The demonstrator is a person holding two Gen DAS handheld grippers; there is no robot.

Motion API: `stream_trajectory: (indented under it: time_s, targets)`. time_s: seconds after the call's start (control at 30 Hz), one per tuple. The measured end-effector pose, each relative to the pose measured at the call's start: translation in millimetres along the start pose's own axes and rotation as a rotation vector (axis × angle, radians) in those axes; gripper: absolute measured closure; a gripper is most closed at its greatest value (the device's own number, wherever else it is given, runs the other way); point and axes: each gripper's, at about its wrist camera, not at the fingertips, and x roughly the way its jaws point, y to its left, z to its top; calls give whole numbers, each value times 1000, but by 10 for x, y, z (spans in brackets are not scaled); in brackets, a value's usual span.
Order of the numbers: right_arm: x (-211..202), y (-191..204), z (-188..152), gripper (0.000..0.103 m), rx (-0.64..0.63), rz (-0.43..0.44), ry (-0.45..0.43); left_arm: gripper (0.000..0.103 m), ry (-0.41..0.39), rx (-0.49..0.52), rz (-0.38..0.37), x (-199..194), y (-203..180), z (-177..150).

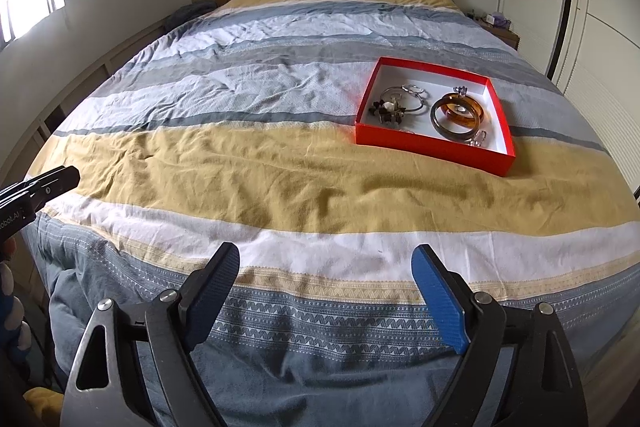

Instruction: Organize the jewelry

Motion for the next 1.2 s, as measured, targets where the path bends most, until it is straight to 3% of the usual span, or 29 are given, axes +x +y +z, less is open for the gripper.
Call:
stream_trajectory:
  time_s: [0.17, 1.2]
  targets:
    - [18, -12, -6, 3, 3, -4, 2, 76, -1, -1, -2, 11, 3, -7]
    - [137, 6, -61, 3, 2, 8, 31, 76, 11, -4, -25, 79, -16, -53]
